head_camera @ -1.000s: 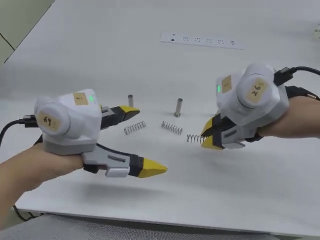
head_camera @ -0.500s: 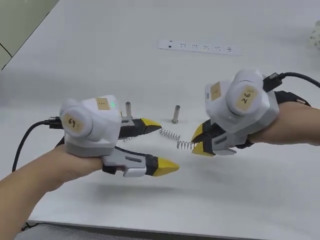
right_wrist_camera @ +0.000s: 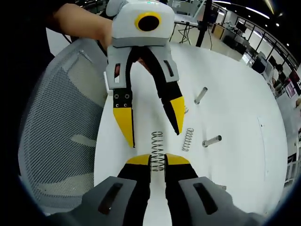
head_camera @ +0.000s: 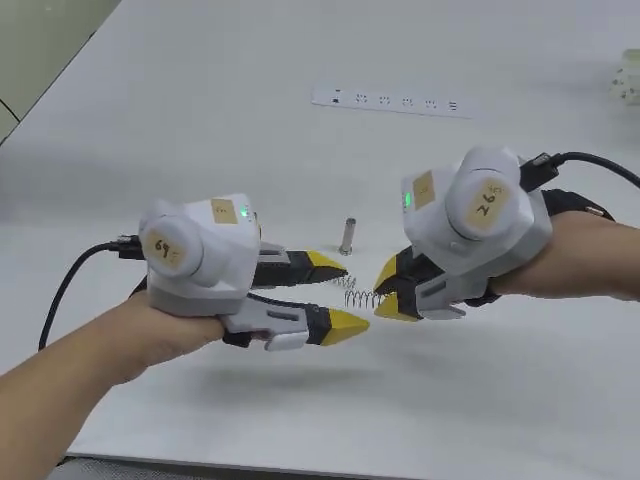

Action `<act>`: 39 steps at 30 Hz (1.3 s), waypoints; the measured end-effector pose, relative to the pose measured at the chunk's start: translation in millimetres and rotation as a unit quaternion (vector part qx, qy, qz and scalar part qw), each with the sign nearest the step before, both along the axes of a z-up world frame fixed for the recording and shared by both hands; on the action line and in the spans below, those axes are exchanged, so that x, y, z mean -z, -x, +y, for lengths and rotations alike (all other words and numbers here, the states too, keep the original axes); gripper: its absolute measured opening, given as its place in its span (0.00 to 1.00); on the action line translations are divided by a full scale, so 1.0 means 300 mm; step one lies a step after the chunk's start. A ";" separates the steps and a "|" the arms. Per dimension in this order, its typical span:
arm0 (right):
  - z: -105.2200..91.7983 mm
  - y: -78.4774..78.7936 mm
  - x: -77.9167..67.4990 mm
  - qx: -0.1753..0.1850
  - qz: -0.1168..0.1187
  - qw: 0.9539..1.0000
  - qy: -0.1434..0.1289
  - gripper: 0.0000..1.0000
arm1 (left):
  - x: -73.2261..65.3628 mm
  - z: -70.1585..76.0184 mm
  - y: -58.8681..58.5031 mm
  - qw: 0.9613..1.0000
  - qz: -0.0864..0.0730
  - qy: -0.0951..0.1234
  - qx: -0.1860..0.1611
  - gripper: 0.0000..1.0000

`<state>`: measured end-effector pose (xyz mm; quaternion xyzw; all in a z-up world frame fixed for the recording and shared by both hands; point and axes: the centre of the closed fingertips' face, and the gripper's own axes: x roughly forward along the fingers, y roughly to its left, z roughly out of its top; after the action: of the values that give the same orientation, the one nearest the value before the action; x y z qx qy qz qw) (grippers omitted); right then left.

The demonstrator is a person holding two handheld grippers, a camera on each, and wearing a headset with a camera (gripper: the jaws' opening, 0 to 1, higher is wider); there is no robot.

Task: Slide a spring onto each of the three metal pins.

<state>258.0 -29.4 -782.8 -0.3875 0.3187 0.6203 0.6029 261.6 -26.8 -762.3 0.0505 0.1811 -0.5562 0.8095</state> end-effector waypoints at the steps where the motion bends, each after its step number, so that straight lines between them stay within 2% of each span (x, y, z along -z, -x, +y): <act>1: 0.001 0.002 -0.001 -0.001 0.000 1.000 0.000 0.08 | 0.000 -0.001 0.000 1.000 0.000 0.000 0.001 0.29; 8: 0.008 0.012 -0.008 -0.006 -0.002 1.000 -0.001 0.08 | 0.006 -0.004 -0.005 1.000 -0.003 -0.002 0.005 0.20; 13: 0.009 0.016 -0.012 -0.007 -0.003 1.000 -0.001 0.08 | 0.006 -0.007 -0.004 1.000 -0.007 -0.001 0.007 0.19; 22: 0.018 0.015 -0.022 -0.006 -0.003 1.000 -0.007 0.08 | 0.019 -0.011 0.001 1.000 -0.005 -0.004 0.012 0.15; 34: 0.019 0.022 -0.023 -0.011 -0.002 1.000 -0.009 0.08 | 0.010 -0.015 0.007 1.000 -0.008 0.003 0.015 0.05; 39: 0.016 0.022 -0.023 -0.011 -0.003 1.000 -0.009 0.08 | 0.002 -0.019 0.010 1.000 -0.017 0.004 0.019 0.05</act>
<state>251.5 -24.5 -775.8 -0.3874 0.3075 0.6288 0.6000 258.6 -32.6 -763.1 0.0606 0.1642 -0.5715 0.8017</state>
